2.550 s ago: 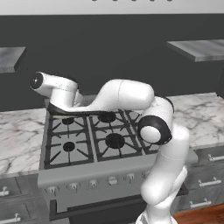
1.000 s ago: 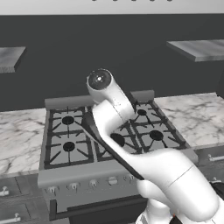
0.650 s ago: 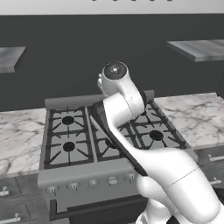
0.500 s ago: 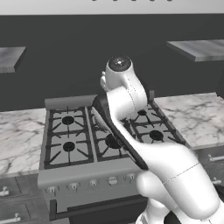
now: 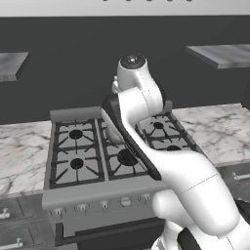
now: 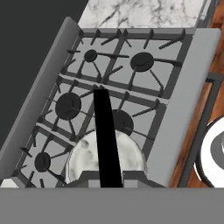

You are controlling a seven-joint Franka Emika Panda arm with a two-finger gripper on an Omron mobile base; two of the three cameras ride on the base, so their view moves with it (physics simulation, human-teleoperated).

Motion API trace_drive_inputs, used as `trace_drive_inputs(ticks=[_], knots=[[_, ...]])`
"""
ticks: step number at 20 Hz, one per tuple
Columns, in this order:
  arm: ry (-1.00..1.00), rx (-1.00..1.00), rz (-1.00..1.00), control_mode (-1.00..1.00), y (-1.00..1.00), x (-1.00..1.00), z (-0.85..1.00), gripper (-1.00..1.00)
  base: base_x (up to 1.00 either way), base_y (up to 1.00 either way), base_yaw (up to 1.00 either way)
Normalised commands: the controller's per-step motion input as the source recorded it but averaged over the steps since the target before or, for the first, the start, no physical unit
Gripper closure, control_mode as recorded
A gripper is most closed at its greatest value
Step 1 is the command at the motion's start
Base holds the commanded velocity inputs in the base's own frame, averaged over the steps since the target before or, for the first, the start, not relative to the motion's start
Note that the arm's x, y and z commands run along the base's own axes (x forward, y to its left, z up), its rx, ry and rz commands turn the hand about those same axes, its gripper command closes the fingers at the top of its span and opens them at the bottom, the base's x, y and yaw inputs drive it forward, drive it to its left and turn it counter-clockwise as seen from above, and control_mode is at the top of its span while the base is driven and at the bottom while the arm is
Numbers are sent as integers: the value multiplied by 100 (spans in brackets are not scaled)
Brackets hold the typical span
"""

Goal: The kettle is done boiling. Turn off the stove, then wait for 300 timesteps before moving the kettle to the dining table.

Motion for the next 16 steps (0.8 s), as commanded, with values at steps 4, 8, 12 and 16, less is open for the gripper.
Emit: trace_drive_inputs(ticks=[4,8,12,16], knots=[[0,0,0,100,0,-1,0,100,-12,0,-2],[0,0,0,100,0,0,0,100,-45,0,-14],[0,0,0,100,0,0,0,100,-56,0,-21],[0,0,0,100,0,0,0,100,-43,0,-29]])
